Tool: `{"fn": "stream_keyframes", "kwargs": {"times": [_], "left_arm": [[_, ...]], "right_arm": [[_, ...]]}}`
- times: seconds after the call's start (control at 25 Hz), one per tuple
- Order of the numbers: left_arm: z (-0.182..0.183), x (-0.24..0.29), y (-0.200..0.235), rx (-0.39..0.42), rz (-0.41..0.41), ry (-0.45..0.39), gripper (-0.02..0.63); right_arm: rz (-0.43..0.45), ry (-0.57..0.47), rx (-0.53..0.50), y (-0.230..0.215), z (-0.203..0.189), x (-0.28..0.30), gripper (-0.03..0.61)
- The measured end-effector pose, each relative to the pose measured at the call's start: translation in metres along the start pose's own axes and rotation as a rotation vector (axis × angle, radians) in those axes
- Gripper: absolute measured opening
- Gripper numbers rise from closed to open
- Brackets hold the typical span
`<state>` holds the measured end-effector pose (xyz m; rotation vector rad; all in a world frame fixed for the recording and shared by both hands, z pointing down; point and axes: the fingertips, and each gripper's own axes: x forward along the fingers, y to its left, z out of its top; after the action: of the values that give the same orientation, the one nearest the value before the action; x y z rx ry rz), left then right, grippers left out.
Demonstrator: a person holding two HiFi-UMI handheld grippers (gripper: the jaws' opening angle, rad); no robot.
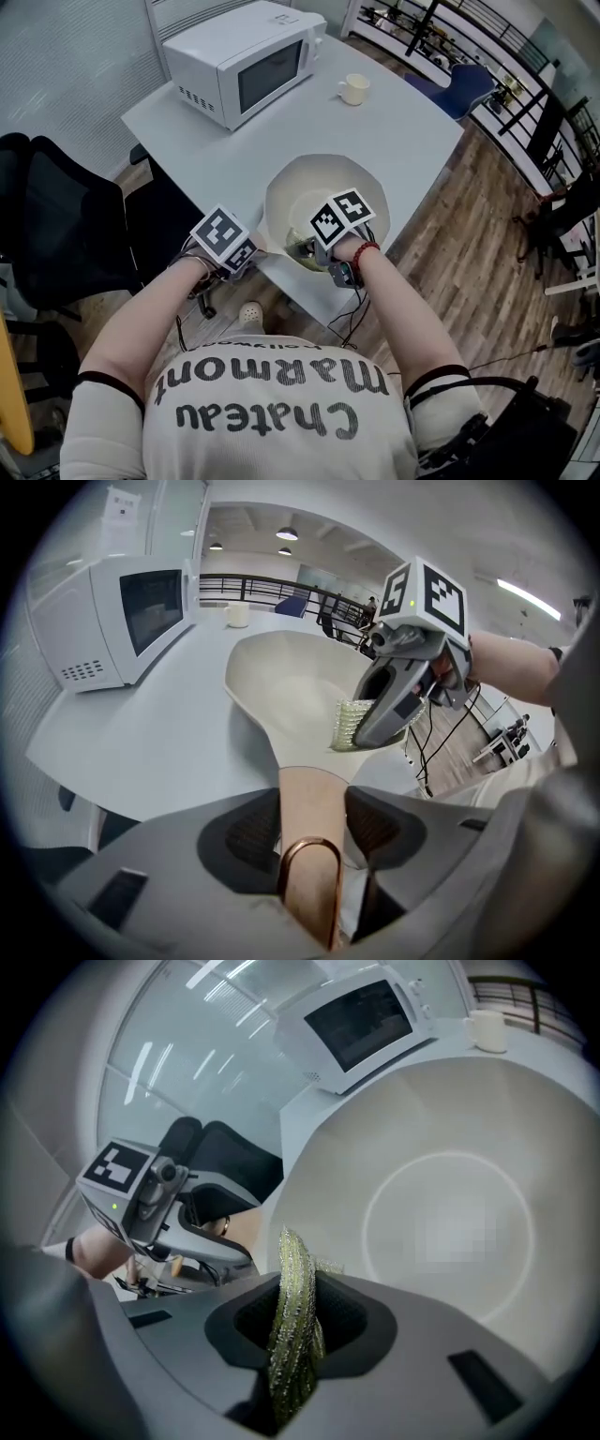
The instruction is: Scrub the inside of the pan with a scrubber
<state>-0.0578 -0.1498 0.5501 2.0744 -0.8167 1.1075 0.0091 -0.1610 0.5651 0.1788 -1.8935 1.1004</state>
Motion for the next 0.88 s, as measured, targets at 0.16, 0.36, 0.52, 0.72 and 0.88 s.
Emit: {"fn": "stream_keyframes", "kwargs": {"times": [0.16, 0.36, 0.52, 0.72, 0.88], "left_arm": [[-0.001, 0.0, 0.0, -0.005, 0.005, -0.007, 0.219], [0.001, 0.003, 0.001, 0.006, 0.004, -0.009, 0.219], [0.002, 0.001, 0.0, 0.012, 0.005, -0.011, 0.219], [0.004, 0.001, -0.004, 0.033, 0.003, -0.001, 0.22], [0.006, 0.002, -0.007, 0.056, -0.005, 0.005, 0.221]], "right_arm": [[-0.118, 0.009, -0.014, -0.028, -0.01, -0.014, 0.06], [-0.209, 0.002, 0.031, -0.065, -0.016, -0.035, 0.06], [-0.393, 0.067, -0.085, -0.087, -0.018, -0.05, 0.06], [-0.676, 0.173, -0.274, -0.125, -0.023, -0.069, 0.06], [-0.818, 0.159, -0.379, -0.154, -0.013, -0.079, 0.06]]}}
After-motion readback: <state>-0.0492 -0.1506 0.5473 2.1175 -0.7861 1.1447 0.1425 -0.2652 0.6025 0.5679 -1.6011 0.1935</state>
